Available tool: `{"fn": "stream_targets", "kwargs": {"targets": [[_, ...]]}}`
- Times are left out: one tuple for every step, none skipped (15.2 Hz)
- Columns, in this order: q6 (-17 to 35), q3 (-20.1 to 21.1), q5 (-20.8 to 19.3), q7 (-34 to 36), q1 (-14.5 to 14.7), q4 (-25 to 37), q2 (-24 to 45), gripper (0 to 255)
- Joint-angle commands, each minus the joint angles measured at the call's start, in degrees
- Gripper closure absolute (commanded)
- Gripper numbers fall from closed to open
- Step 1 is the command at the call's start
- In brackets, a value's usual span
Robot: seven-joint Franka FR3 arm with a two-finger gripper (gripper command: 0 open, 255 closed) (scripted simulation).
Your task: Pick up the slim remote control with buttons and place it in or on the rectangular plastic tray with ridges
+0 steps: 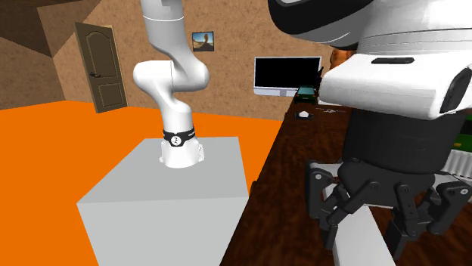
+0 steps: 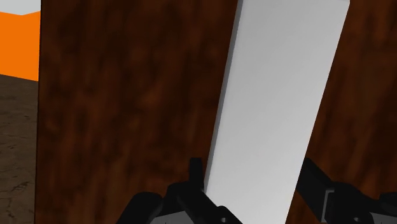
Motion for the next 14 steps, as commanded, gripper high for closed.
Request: {"fn": "stream_targets", "kwargs": {"targets": [[-1.1,0.2,0.4,-0.3,-0.2,0.3,-0.8,255],[-1.7,0.3,0.6,-0.5,-0.3,0.6,-1.2,255],[-2.3,0.4,0.8,-0.6,-0.3,1.0,-1.5,255],[-2.9,0.5,1.0,-0.7,-0.4,1.3,-1.8,255],[-3.6,0.6,1.2,-0.8,-0.4,1.7,-2.1,255],[-4.2,0.7,1.4,-1.0,-0.4,2.0,-2.4,255],[-4.8,0.7,1.5,-1.1,-0.5,2.4,-2.7,255],[-5.5,0.8,1.7,-1.2,-0.5,2.8,-3.0,255],[-6.1,0.9,1.9,-1.3,-0.5,3.2,-3.3,255],[-6.8,0.9,2.0,-1.4,-0.6,3.6,-3.5,255],[-7.5,1.0,2.2,-1.5,-0.6,4.1,-3.8,255],[-8.1,1.1,2.3,-1.6,-0.6,4.5,-4.0,255],[-8.8,1.1,2.4,-1.7,-0.6,5.0,-4.2,255],[-9.5,1.2,2.6,-1.8,-0.6,5.5,-4.5,255]]}}
